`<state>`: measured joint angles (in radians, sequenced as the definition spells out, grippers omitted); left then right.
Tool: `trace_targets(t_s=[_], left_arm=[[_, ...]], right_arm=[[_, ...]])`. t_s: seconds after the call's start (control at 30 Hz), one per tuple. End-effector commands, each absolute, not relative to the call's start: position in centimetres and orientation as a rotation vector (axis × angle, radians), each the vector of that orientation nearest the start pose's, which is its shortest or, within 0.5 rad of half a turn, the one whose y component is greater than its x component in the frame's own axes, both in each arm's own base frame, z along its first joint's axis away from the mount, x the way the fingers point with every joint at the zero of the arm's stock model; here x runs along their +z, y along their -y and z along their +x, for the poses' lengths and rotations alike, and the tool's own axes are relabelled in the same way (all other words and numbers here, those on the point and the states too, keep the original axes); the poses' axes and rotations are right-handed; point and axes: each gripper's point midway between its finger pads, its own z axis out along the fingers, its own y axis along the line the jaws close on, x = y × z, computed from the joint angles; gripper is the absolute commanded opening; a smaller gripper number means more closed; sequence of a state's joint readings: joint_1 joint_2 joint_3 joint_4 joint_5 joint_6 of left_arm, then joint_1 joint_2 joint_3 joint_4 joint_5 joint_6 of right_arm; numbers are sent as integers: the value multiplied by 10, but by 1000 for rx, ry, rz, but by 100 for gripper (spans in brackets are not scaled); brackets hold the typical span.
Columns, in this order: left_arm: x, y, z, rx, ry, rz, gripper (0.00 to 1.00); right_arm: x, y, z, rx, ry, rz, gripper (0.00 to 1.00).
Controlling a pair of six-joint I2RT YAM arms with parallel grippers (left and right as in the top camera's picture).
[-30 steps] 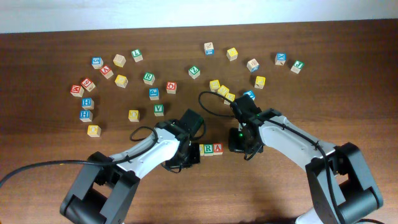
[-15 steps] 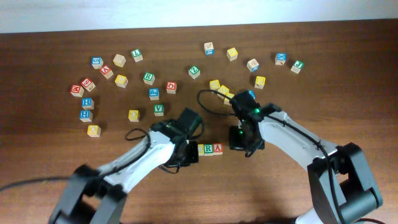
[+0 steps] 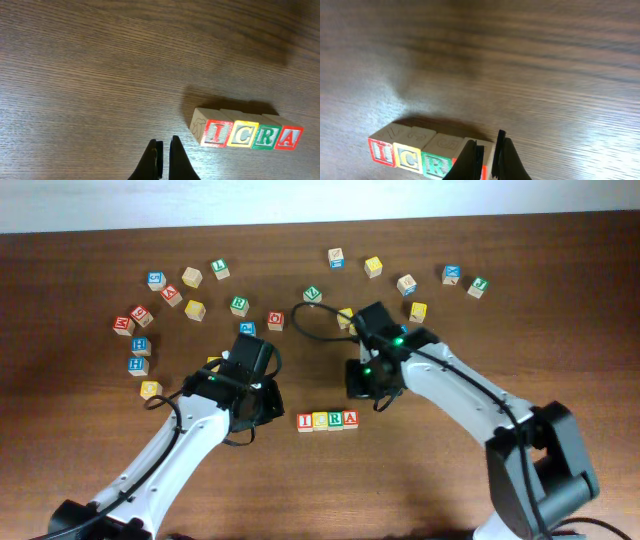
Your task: Spell out ICRA
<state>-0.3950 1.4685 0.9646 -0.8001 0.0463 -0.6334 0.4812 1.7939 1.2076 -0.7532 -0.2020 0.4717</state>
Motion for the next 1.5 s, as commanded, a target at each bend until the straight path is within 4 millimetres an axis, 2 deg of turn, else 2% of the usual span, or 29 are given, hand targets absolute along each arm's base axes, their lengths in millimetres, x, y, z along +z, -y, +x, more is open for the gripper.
trace_targets(t_s=[0.0,0.1,0.37,0.7,1.47], left_arm=[[75,117,276,-222,-2882,-364,0],[75,117,276,-221,-2881,-364,0],[75,117,276,-221,-2881,-364,0],[75,117,276,-222,-2882,-364,0],[75,117,276,-225,-2883,-363,0]], right_arm=[[44,-217,310,430,-3002,-92,4],[37,-218,308,418,-3021,-95,4],[34,-226,295,408,-3046,-146,4],[28,-217,288,345,-3081,-97,4],[27,-214,283,333,-3103,-95,4]])
